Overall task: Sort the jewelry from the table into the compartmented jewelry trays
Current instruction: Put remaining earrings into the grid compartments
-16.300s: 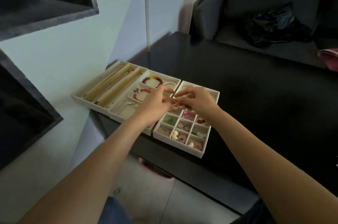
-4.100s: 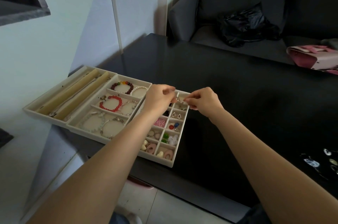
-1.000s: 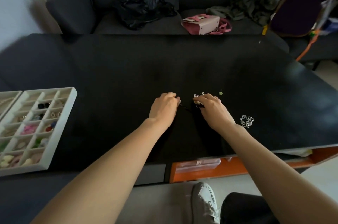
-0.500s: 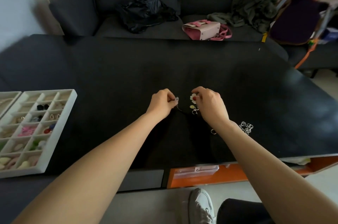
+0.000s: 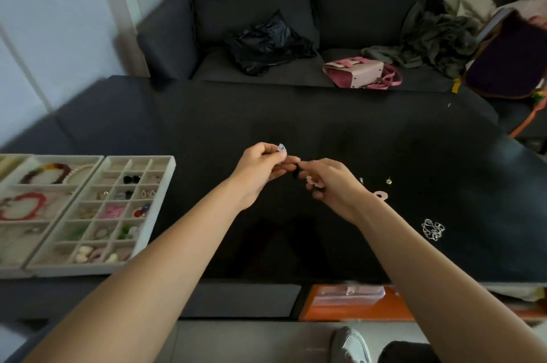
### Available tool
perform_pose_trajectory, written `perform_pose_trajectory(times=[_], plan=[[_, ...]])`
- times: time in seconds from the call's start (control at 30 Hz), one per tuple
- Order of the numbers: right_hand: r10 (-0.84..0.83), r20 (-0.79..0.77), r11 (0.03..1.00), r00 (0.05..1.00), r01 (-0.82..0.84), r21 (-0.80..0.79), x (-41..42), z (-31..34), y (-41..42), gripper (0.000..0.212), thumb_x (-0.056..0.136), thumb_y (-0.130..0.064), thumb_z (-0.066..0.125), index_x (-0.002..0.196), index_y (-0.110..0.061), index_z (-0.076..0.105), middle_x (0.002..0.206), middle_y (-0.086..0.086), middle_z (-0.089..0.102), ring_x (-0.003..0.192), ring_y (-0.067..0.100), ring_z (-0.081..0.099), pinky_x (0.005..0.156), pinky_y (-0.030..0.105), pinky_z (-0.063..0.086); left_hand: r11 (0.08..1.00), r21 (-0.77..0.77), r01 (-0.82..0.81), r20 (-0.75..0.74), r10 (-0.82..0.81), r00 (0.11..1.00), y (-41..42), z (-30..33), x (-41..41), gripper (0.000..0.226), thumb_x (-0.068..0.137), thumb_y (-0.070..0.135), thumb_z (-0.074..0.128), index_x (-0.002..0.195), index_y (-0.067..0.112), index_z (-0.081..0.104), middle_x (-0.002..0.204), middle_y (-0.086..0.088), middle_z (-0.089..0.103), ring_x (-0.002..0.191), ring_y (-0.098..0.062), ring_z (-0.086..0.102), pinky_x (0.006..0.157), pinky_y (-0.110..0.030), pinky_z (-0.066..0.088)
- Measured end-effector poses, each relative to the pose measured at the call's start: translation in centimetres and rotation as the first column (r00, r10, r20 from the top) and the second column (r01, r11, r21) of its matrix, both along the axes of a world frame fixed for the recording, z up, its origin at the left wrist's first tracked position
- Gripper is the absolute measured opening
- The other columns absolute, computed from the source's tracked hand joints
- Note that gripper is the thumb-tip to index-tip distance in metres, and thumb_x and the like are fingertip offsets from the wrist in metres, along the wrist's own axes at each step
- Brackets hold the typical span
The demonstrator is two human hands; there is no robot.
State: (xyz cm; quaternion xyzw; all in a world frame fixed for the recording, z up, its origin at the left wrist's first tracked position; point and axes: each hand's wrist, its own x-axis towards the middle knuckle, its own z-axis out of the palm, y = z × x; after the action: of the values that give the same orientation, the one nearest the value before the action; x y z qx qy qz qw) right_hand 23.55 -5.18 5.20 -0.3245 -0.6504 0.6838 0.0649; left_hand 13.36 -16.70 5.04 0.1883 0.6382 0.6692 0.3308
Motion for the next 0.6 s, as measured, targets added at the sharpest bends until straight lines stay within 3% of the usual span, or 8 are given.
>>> perform_pose_trajectory(times=[0.13, 0.23, 0.47, 0.6], plan=[[0.169, -0.006, 0.973, 0.986, -0.166, 0.159, -2.0, 1.1, -3.9, 0.027, 0.092, -0.018, 0.057, 0.119, -0.012, 0.056, 0.096, 0.006, 0.061, 0.066, 0.008, 0.048, 0.053, 0.018, 0.039, 0.998, 0.025, -0.051, -0.032, 0.052, 0.998, -3.6, 1.3, -0.8, 0.015, 0.096, 0.011, 0.050, 0.110, 0.008, 0.055, 0.101, -0.008, 0.071, 0.093, -0.013, 0.069, 0.086, -0.027, 0.053], [0.251, 0.037, 0.931, 0.967, -0.251, 0.265, -3.8, 1.6, -7.0, 0.017, 0.095, -0.021, 0.053, 0.103, -0.011, 0.066, 0.088, 0.004, 0.061, 0.063, 0.007, 0.046, 0.053, 0.017, 0.038, 0.992, 0.033, -0.121, -0.071, 0.123, 0.990, -7.5, 1.5, -2.4, 0.012, 0.095, 0.010, 0.051, 0.106, 0.009, 0.056, 0.097, -0.007, 0.073, 0.092, -0.013, 0.070, 0.087, -0.028, 0.053], [0.331, -0.006, 0.929, 0.944, -0.324, 0.180, -8.4, 1.9, -13.2, 0.018, 0.095, -0.019, 0.053, 0.093, -0.010, 0.069, 0.077, 0.001, 0.057, 0.059, 0.006, 0.045, 0.050, 0.016, 0.037, 0.940, -0.007, -0.340, -0.132, 0.336, 0.932, -15.5, 0.8, -6.5, 0.013, 0.091, 0.006, 0.058, 0.103, 0.004, 0.061, 0.090, -0.006, 0.071, 0.082, -0.010, 0.068, 0.075, -0.020, 0.054], [0.342, -0.005, 0.922, 0.940, -0.334, 0.195, -11.9, 1.7, -16.8, 0.019, 0.094, -0.018, 0.055, 0.094, -0.005, 0.070, 0.071, 0.001, 0.054, 0.057, 0.007, 0.042, 0.048, 0.016, 0.036, 0.904, -0.049, -0.425, -0.123, 0.417, 0.901, -20.1, 0.1, -9.7, 0.020, 0.090, -0.003, 0.055, 0.106, 0.004, 0.065, 0.094, -0.008, 0.069, 0.085, -0.015, 0.067, 0.085, -0.026, 0.053]])
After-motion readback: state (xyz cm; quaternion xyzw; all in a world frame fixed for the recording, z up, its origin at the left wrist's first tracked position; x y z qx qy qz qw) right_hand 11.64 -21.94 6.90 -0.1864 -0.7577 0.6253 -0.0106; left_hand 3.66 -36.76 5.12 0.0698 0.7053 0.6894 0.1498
